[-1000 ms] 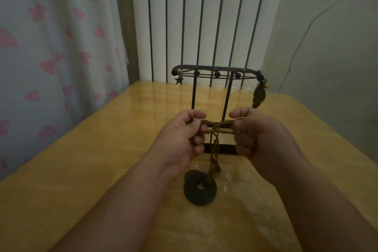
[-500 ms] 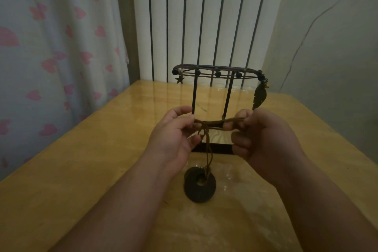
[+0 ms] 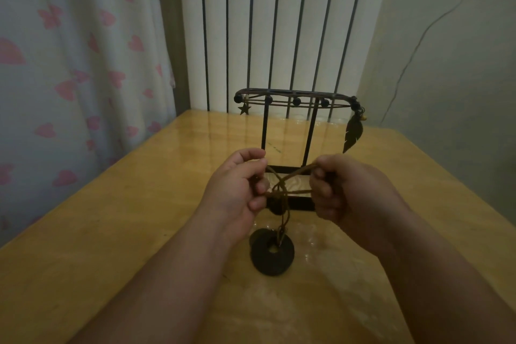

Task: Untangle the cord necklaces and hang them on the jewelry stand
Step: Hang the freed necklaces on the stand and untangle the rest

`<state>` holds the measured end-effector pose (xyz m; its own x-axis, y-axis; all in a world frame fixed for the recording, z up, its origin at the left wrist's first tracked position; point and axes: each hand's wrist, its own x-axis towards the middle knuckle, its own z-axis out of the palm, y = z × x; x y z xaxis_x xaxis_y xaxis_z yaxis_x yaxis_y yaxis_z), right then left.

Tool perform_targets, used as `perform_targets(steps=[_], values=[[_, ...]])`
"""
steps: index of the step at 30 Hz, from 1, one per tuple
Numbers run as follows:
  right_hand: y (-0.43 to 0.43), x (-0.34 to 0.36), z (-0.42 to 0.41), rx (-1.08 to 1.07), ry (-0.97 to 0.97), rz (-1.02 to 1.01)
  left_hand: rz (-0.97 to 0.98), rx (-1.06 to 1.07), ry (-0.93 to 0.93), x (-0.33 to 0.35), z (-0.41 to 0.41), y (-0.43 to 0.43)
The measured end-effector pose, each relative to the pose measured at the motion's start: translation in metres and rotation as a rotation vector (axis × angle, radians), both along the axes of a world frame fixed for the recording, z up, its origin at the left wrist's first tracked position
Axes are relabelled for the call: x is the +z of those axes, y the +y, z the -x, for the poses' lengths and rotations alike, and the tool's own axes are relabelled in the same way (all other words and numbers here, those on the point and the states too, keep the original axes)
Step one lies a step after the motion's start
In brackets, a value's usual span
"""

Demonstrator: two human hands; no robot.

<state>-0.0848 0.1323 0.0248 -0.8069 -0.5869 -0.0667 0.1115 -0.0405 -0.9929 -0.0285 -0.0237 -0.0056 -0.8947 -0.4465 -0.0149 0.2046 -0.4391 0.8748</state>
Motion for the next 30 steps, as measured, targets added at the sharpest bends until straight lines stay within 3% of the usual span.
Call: perform_targets(steps=[3, 6, 16, 21, 26, 30], values=[[0.001, 0.000, 0.002, -0.026, -0.124, 0.254, -0.009, -0.011, -0.035, 0.001, -0.001, -0.001], [0.003, 0.002, 0.001, -0.035, -0.090, 0.357, 0.043, -0.024, -0.093, -0.002, 0.000, -0.002], [0.005, -0.003, 0.008, -0.146, -0.033, 0.410, 0.076, -0.089, -0.084, -0.002, 0.000, 0.000], [0.006, -0.002, 0.011, -0.267, -0.104, 0.452, 0.169, -0.034, 0.000, -0.001, -0.001, -0.002], [0.008, -0.001, 0.013, -0.322, -0.047, 0.410, 0.337, 0.032, 0.042, -0.001, -0.004, -0.009], [0.008, -0.003, 0.013, -0.344, 0.007, 0.373, 0.278, 0.008, 0.085, -0.001, -0.004, -0.010]])
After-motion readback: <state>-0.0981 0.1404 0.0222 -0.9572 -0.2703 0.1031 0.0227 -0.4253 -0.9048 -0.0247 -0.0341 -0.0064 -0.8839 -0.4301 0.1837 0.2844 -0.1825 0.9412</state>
